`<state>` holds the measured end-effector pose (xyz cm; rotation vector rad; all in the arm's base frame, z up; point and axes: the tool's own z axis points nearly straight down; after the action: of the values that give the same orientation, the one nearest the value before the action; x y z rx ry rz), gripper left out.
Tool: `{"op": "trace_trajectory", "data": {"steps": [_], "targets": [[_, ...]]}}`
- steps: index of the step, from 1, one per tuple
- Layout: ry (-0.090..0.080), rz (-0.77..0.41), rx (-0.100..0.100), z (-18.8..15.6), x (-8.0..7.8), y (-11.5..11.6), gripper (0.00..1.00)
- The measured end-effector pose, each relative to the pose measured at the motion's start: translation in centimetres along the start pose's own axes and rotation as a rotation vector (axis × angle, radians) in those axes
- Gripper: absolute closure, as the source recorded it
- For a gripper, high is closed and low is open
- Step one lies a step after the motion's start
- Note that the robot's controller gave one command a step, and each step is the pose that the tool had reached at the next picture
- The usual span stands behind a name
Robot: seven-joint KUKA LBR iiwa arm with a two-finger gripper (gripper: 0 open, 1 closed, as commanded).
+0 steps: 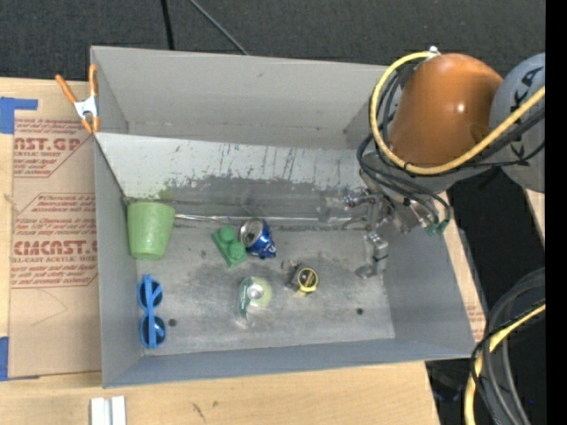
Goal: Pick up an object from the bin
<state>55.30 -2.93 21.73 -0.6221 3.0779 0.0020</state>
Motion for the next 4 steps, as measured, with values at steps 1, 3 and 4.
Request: {"op": "trace_trajectory", "data": {"steps": [1,3,4], "targets": [[0.006,0.066,-0.002,15.11,-2.83,1.18,0.00],[-0.005,0.067,0.002,14.62,-3.10,1.04,0.00],[-0.008,0.068,0.004,14.41,-3.23,0.95,1.00]]}}
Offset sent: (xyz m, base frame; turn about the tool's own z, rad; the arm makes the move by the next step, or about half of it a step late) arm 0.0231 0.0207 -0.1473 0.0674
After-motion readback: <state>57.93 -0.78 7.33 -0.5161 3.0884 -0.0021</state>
